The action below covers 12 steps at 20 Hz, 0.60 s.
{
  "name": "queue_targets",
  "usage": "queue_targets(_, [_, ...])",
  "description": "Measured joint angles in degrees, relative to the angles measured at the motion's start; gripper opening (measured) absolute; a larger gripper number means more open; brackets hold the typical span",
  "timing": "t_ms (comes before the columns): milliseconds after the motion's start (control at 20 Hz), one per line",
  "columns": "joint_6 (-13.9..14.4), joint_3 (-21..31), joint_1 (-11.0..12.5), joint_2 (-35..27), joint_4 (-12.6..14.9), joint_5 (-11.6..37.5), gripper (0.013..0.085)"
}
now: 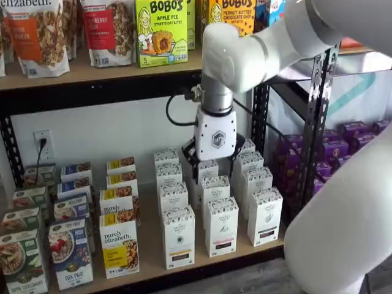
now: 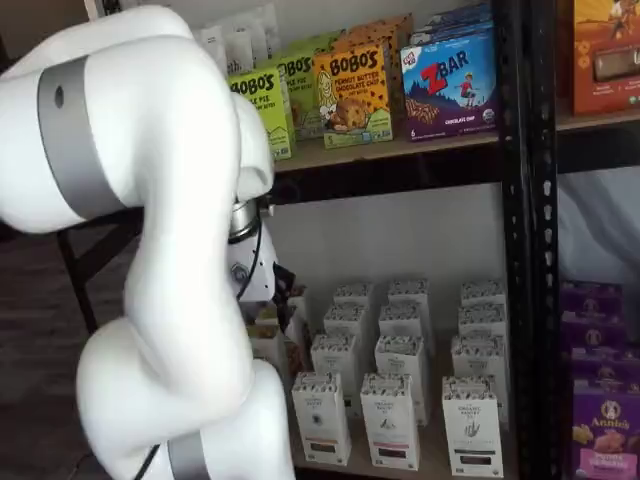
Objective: Pick up the white box with a yellow strip in the middle, on the bottom shelf, the fourth box from the left
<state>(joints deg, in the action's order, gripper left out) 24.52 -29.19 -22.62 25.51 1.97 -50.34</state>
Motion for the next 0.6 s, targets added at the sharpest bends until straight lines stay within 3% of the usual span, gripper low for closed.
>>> queue_targets(150, [0.6, -0.4, -0.4, -4.0, 0.2, 2.2, 0.0850])
queue_targets(350, [-1.0, 0.5, -0.4, -7.5, -2.0, 8.5, 0.0850])
queue_targets(600, [-1.7, 0.1, -0.3, -13.2, -2.7, 14.6, 0.0850])
